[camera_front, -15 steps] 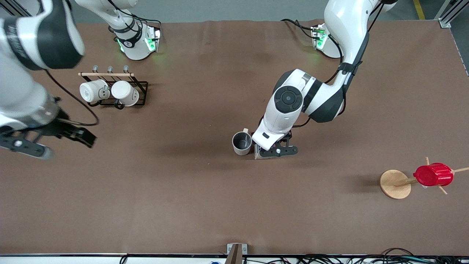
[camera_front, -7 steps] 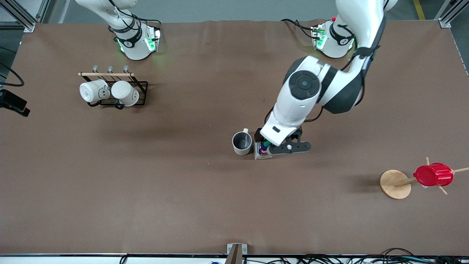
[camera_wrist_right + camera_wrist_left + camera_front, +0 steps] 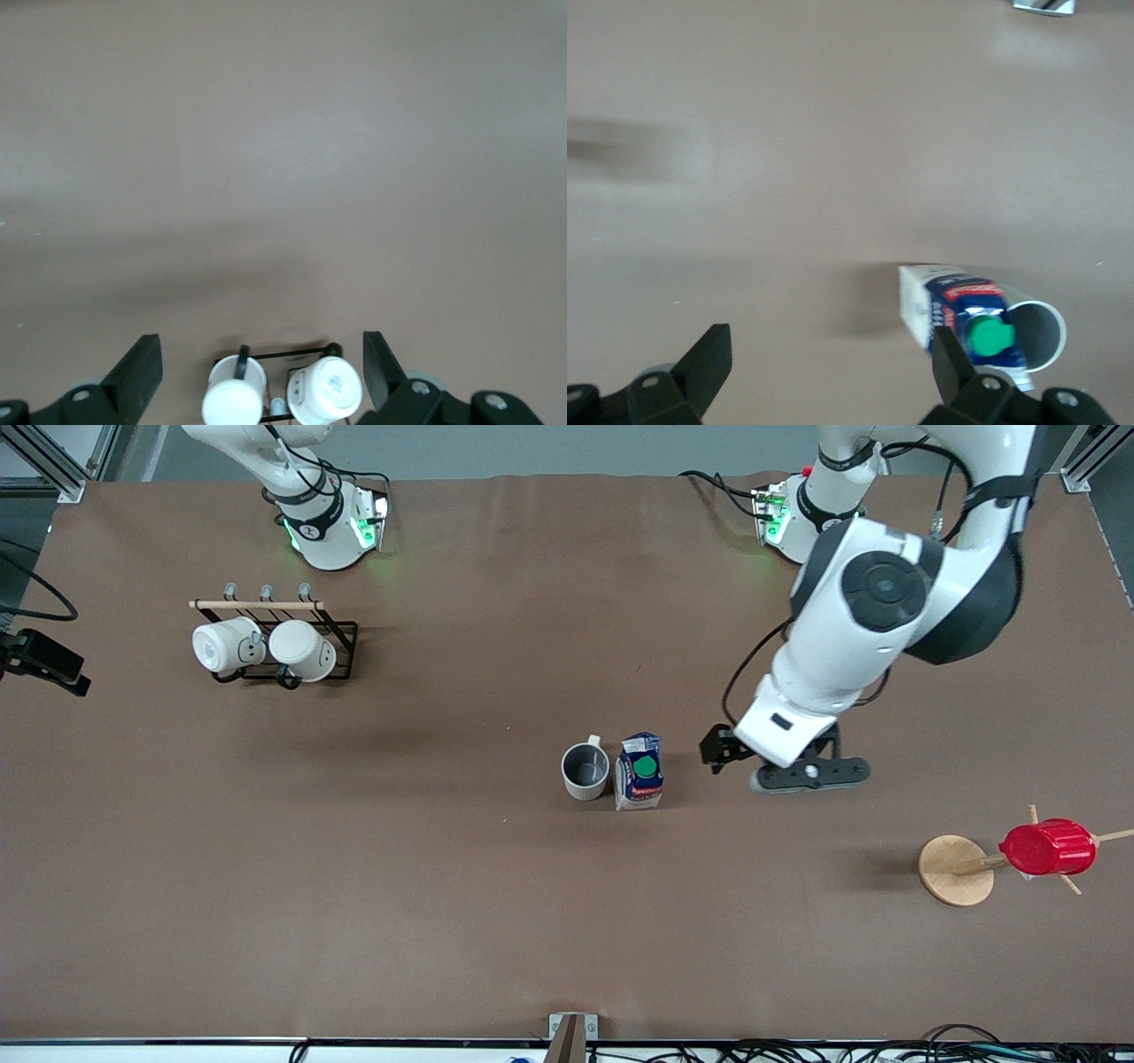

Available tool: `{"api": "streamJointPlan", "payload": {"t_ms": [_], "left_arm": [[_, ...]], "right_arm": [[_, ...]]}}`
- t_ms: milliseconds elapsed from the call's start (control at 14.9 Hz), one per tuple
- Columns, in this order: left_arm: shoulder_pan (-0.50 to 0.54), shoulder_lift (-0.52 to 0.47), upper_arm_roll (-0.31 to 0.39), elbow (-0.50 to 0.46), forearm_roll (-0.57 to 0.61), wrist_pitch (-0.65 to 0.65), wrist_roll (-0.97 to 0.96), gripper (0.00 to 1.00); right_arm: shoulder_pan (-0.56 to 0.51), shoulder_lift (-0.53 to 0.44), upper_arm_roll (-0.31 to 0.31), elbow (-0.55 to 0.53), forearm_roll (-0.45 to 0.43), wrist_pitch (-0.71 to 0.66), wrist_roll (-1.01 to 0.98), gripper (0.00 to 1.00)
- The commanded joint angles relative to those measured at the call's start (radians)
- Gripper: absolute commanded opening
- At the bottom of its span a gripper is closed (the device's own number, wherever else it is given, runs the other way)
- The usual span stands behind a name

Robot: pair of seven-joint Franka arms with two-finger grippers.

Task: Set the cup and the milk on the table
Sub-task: 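Open the left gripper and draw it back from the milk carton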

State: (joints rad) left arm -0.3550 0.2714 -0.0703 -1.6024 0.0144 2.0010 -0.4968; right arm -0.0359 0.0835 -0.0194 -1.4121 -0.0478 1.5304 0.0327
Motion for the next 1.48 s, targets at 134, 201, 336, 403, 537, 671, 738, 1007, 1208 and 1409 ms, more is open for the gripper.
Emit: {"api": "streamJointPlan", "payload": {"t_ms": [134, 201, 336, 403, 537, 671, 738, 1007, 1208, 1409], "left_arm": [[0.129, -0.176, -0.003, -0.152, -0.002, -0.007, 0.145, 1.00], [0.161, -0.185, -0.003, -0.149, -0.002, -0.022, 0.167, 1.00], [0.194, -0.207, -0.003, -0.143, -0.002, -0.059, 0.233, 1.00], [0.211, -0.218, -0.002, -0.142, -0.002, -0.082, 0.276, 1.00], [0.243, -0.222, 0.000, -0.107, -0.002, -0.114, 0.342, 1.00], [0.252, -0.225, 0.009, -0.084, -0.002, -0.152, 0.405, 1.00], [0.254, -0.227, 0.012, -0.068, -0.002, -0.165, 0.412, 1.00], [0.289, -0.219, 0.010, 0.019, -0.002, -0.260, 0.431, 1.00], [0.297, -0.190, 0.012, 0.120, 0.001, -0.378, 0.451, 1.00], [0.327, -0.190, 0.009, 0.134, -0.007, -0.421, 0.466, 1.00]], "right_arm": [[-0.006, -0.025, -0.004, -0.031, 0.039, 0.002, -0.004, 1.00], [-0.006, -0.027, -0.004, -0.031, 0.039, 0.001, -0.004, 1.00], [-0.009, -0.025, -0.002, -0.033, 0.040, -0.007, -0.004, 1.00], [-0.028, -0.025, 0.004, -0.033, 0.040, -0.009, -0.004, 1.00], [-0.044, -0.025, 0.018, -0.033, 0.042, -0.010, -0.004, 1.00], [-0.050, -0.025, 0.022, -0.033, 0.040, -0.010, -0.004, 1.00], [-0.064, -0.025, 0.038, -0.033, 0.042, -0.012, -0.004, 1.00], [-0.082, -0.025, 0.072, -0.033, 0.040, -0.019, -0.002, 1.00], [-0.082, -0.025, 0.072, -0.033, 0.040, -0.021, -0.002, 1.00], [-0.082, -0.025, 0.072, -0.034, 0.040, -0.021, -0.002, 1.00]]}}
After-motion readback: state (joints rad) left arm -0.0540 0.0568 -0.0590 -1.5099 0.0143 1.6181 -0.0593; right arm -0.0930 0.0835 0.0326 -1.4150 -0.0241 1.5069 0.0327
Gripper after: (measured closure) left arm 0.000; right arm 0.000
